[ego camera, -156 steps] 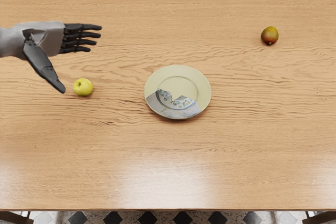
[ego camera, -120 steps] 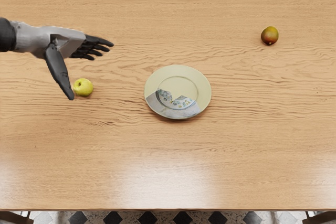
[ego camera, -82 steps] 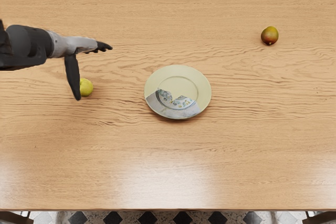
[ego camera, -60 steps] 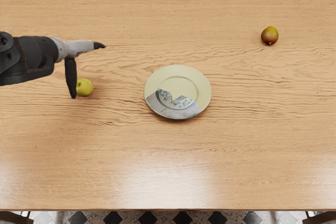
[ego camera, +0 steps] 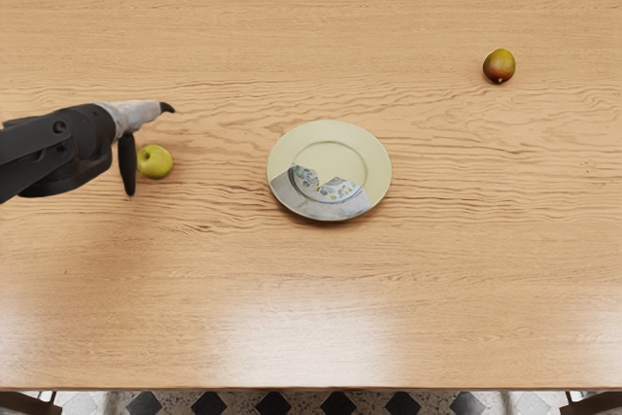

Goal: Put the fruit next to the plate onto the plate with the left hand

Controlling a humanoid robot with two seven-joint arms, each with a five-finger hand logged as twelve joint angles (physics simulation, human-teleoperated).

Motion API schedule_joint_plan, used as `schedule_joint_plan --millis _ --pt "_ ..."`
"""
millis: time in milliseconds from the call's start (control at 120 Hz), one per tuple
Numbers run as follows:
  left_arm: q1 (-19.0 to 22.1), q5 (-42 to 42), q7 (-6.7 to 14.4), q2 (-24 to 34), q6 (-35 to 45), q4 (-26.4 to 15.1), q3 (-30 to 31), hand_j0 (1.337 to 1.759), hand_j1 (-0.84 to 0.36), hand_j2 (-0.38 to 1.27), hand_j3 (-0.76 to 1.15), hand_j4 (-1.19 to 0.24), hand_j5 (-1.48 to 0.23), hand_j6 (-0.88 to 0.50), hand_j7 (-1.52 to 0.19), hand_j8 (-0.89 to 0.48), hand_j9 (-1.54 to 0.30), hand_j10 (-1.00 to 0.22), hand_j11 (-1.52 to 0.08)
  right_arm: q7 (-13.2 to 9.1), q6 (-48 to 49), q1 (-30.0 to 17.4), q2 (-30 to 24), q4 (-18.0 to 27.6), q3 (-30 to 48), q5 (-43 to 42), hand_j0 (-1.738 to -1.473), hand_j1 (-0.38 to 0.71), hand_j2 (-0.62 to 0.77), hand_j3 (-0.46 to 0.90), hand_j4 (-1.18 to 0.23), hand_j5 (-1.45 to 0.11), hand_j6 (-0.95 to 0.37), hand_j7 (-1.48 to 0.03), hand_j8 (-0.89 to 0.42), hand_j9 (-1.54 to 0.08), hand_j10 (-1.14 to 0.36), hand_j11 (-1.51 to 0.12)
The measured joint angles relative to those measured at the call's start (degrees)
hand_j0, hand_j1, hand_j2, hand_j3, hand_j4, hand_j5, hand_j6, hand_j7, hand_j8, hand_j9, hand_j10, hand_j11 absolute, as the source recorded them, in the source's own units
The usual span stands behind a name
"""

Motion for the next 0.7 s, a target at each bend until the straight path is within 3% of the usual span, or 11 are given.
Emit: schedule_joint_plan --millis 250,508,700 --pt "0.17 0.98 0.0 -1.94 0.7 2.39 0.17 1.658 0.07 0.05 0.0 -0.24 -0.31 -0.24 -0.31 -0.24 -0.31 -0.24 -0.31 0.0 0.0 -0.04 0.0 0.0 0.0 0.0 -1.658 -0.35 0.0 0.0 0.0 0.0 0.0 0.0 0.0 0.0 0.0 0.0" --pt "0.52 1.34 0.0 -3.04 2.39 2.9 2.2 1.658 0.02 0.06 0.0 -0.28 -0.36 -0.28 -0.36 -0.28 -0.36 -0.28 -0.36 0.0 0.0 -0.04 0.0 -0.02 0.0 0.0 -1.658 -0.35 0.0 0.0 0.0 0.0 0.0 0.0 0.0 0.0 0.0 0.0" --pt "0.7 1.38 0.0 -2.11 4.75 0.73 3.61 1.658 0.01 0.06 0.0 -0.29 -0.38 -0.29 -0.38 -0.29 -0.38 -0.29 -0.38 0.0 0.0 -0.04 0.0 0.01 0.0 0.0 -1.658 -0.35 0.0 0.0 0.0 0.0 0.0 0.0 0.0 0.0 0.0 0.0"
